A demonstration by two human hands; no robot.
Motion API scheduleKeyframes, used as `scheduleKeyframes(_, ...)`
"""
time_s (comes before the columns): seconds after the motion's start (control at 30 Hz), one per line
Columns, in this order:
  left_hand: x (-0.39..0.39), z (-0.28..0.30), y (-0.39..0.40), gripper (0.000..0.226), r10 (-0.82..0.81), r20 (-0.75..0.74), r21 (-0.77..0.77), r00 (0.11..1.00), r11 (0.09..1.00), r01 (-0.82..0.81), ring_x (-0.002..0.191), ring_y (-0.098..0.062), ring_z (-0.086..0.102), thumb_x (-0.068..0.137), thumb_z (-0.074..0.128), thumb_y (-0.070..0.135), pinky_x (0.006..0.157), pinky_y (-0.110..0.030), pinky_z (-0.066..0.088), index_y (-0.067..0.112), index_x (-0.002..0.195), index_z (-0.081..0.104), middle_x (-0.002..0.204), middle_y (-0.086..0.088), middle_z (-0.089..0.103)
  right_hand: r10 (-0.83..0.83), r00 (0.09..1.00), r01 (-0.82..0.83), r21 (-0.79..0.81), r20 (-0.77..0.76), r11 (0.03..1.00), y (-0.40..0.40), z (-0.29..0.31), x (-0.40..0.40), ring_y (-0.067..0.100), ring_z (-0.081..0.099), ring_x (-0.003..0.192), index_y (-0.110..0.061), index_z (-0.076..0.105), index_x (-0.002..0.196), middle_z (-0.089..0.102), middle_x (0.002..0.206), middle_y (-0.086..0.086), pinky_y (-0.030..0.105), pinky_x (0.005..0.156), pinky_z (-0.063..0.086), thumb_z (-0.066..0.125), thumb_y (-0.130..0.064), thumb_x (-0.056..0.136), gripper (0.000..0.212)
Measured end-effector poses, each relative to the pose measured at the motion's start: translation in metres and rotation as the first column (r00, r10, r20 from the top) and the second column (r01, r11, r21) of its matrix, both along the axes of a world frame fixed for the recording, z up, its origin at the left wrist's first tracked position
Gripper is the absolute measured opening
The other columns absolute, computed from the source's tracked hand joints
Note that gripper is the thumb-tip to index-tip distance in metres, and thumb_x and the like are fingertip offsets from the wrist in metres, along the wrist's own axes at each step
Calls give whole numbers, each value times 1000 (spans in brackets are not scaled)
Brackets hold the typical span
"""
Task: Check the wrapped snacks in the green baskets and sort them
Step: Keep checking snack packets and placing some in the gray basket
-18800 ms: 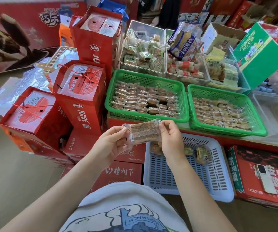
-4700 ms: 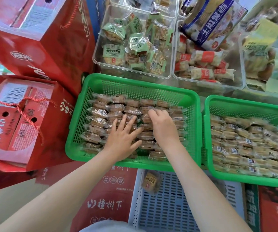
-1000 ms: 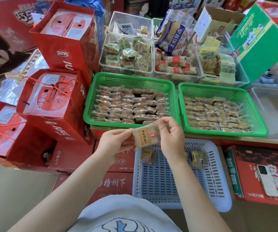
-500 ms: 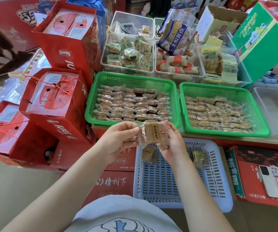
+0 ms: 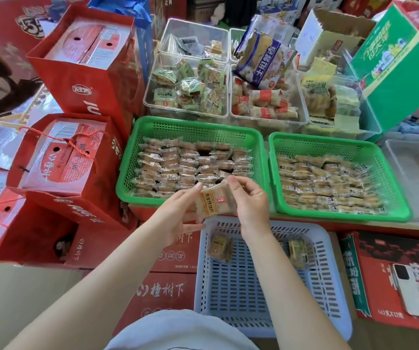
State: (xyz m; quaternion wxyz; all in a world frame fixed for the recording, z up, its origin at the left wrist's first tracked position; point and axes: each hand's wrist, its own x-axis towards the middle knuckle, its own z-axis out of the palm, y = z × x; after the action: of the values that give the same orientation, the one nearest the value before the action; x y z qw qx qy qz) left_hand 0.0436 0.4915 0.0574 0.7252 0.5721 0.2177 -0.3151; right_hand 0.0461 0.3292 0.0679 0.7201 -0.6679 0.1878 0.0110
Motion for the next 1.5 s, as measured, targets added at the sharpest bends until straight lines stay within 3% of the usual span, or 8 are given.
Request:
scheduleKeyframes(0.17,38,-6,-9,52,-139,-76,43,987,989,142,91,-28,76,89,62,60,70,-34,61,19,121,62,114,-12,73,98,991,-81,-173,93,982,-8,-8,31,8,65,68,-20,76,84,71,72,-7,35,66,56,74,-27,90,9)
scheduleKeyframes(0.33,74,-21,-11,44,80,53,-54,995,996,-78,88,-25,74,87,72,37,80,-40,62,7,118,63,104,-16,72,202,977,-211,-229,-60,950,-17,-19,69,16,67,82,-23,65,97,68,83,-2,40,74,55,66,-63,78,44)
scheduleKeyframes(0.57,119,-46,-7,41,-68,354,298,933,953,-44,92,-10,69,65,90,34,92,-44,56,29,99,70,100,14,74,366,871,-266,311,-329,912,-30,-43,121,28,71,90,-9,51,130,65,125,16,35,66,58,72,-38,88,56)
scheduleKeyframes(0.73,138,-62,-5,88,29,190,211,981,975,-69,117,-17,65,60,86,67,98,-44,55,41,137,52,135,4,58,353,901,-349,61,-253,935,-29,-62,141,19,66,111,-29,50,133,59,129,0,39,94,56,75,-17,88,52)
scheduleKeyframes(1.07,165,-82,1,40,45,238,325,970,938,-123,105,-12,67,93,72,32,84,-29,58,26,130,58,113,8,69,348,867,-432,-191,-357,881,-22,-84,170,19,64,113,-25,59,130,66,124,-5,48,99,53,77,-60,72,70)
scheduleKeyframes(1.17,176,-89,1,45,-308,385,697,870,715,-55,127,-17,53,102,57,33,104,-35,48,22,145,49,137,4,58,199,953,-260,-282,-228,923,-25,-83,186,6,66,98,-23,63,119,69,112,-8,29,83,55,75,-27,88,33)
scheduleKeyframes(1.3,185,-113,5,65,-829,10,992,558,79,100,157,-22,4,102,33,59,126,-49,2,31,160,20,169,-1,12,155,983,-180,-376,-96,909,-23,-87,208,5,64,102,-25,63,121,68,115,-9,20,84,50,76,-19,88,36)
scheduleKeyframes(1.5,177,-139,10,76,-872,-136,983,470,-62,170,156,-24,-10,93,0,71,124,-49,-9,35,161,-4,170,-2,-8,475,871,-376,-794,-126,478,-13,-104,215,15,58,100,-19,58,116,67,106,-2,32,86,51,69,-6,90,31)
